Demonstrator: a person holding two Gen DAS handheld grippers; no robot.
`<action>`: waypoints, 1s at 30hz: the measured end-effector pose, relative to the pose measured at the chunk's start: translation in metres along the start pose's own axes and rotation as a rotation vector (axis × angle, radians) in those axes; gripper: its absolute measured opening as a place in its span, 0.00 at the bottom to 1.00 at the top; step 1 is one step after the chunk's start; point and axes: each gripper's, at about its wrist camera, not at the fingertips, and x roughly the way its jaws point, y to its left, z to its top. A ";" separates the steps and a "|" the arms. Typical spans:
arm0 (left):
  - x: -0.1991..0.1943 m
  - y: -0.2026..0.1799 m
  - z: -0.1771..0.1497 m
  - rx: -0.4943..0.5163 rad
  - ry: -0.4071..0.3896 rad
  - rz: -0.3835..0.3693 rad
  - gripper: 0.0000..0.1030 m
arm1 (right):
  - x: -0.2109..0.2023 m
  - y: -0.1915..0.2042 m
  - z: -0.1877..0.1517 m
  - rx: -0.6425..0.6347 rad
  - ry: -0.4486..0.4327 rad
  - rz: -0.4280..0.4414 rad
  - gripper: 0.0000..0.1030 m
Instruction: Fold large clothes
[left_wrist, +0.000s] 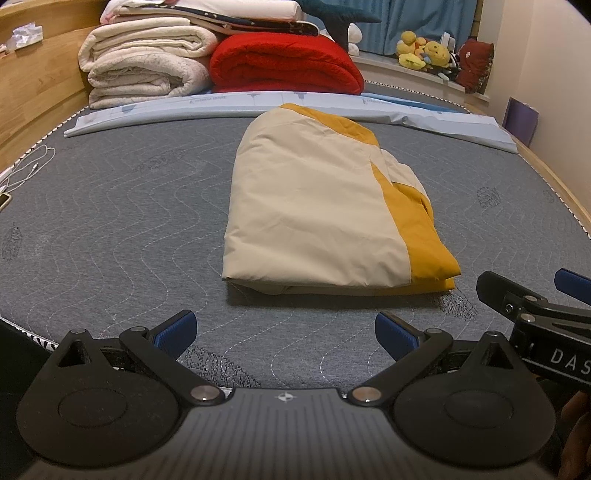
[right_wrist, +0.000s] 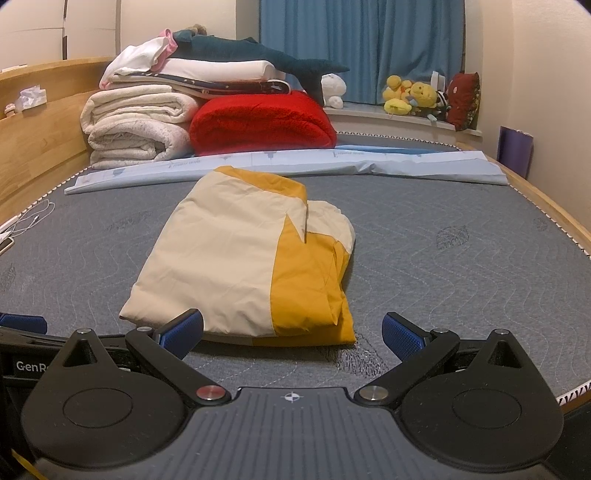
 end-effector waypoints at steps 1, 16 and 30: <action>-0.001 -0.001 0.000 -0.001 0.000 0.001 1.00 | 0.000 0.000 0.000 0.000 0.000 0.000 0.99; 0.002 0.000 -0.001 0.000 0.004 -0.003 1.00 | 0.003 -0.002 -0.004 -0.003 0.009 0.004 0.99; 0.002 0.000 -0.002 0.000 0.005 -0.004 1.00 | 0.004 -0.004 -0.008 -0.002 0.015 0.006 0.99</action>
